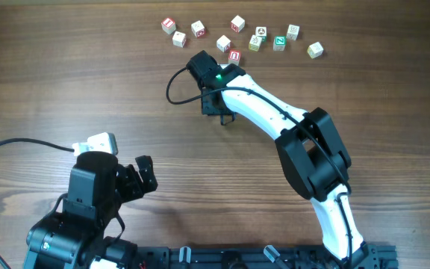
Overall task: Form a tower
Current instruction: 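Lower the red-2 block onto the dog block and align it, then open the right gripper and lift away from the stack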
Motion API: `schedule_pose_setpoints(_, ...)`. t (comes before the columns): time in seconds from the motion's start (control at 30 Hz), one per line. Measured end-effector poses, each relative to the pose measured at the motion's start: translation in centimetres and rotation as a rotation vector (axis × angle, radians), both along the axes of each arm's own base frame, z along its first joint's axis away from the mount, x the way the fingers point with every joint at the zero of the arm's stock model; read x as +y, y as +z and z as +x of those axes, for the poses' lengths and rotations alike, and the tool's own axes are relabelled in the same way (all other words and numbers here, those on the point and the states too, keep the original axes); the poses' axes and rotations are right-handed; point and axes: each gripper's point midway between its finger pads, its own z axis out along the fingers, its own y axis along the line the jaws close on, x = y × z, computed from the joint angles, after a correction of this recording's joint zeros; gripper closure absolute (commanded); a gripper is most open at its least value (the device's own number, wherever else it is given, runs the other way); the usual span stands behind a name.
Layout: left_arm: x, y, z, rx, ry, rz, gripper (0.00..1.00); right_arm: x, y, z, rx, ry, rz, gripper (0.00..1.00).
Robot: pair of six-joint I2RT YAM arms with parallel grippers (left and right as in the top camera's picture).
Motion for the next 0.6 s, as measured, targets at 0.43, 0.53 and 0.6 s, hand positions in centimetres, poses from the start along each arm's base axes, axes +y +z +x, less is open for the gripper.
schedule_pose_setpoints(0.43, 0.00, 0.00, 0.00, 0.000, 0.000, 0.000, 0.00, -0.60, 0.09, 0.15, 0.010, -0.067, 0.004, 0.23)
schedule_pose_setpoints(0.53, 0.00, 0.00, 0.00, 0.000, 0.000, 0.000, 0.00, -0.40, 0.61, 0.44, 0.006, -0.072, 0.009, 0.12)
schedule_pose_setpoints(0.6, 0.00, 0.00, 0.00, 0.000, 0.000, 0.000, 0.00, -0.34, 0.90, 0.52, 0.004, -0.072, 0.010, 0.05)
